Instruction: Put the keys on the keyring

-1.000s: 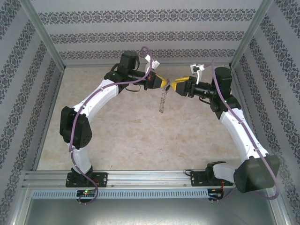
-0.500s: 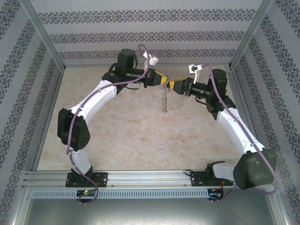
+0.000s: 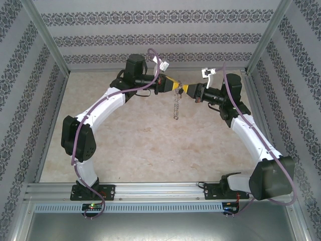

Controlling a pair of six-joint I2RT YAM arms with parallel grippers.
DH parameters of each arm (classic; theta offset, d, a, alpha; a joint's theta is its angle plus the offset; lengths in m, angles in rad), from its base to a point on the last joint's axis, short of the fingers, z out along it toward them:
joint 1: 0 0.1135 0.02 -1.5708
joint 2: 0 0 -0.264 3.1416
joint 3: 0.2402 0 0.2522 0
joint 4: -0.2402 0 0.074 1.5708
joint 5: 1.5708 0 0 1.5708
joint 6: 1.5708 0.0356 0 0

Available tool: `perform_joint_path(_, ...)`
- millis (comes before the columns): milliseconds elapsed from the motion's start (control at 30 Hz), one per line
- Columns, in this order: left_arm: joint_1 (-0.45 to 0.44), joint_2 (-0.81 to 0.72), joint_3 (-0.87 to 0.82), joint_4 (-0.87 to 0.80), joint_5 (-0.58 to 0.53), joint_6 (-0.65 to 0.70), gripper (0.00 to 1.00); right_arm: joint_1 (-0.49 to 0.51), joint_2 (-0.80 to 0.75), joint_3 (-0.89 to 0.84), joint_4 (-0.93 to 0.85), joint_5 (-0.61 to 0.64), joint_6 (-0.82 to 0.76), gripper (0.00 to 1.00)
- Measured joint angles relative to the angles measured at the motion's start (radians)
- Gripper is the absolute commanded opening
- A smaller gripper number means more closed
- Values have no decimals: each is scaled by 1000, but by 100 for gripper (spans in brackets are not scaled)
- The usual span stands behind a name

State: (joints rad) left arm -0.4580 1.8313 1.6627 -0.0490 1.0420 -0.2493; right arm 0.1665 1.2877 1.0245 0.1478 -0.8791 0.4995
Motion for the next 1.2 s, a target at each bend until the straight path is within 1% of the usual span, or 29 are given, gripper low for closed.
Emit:
perform_joint_path(333,1,-13,-64,122,-10,-101,0,21,0,-35,18,5,0,0)
perform_joint_path(733,1,-14,-91,192,-14,-183,0,79,0,-59,30,29,-5,0)
perform_joint_path(767,1,-14,-93,198,-14,-187,0,81,0,-59,31,31,-5,6)
perform_joint_path(833,1,-14,-99,213,-15,-199,0,83,0,-59,33,37,-2,32)
perform_joint_path(867,1,-14,-100,220,-25,-205,0,85,0,-61,32,30,-3,38)
perform_joint_path(933,2,-14,-100,248,-50,-217,0,98,-5,-74,27,17,-5,43)
perform_joint_path(1000,2,-14,-100,274,-62,-228,0,97,-19,-92,21,3,-3,44)
perform_joint_path(1200,2,-14,-100,302,-79,-257,0,20,-118,-111,20,1,10,47)
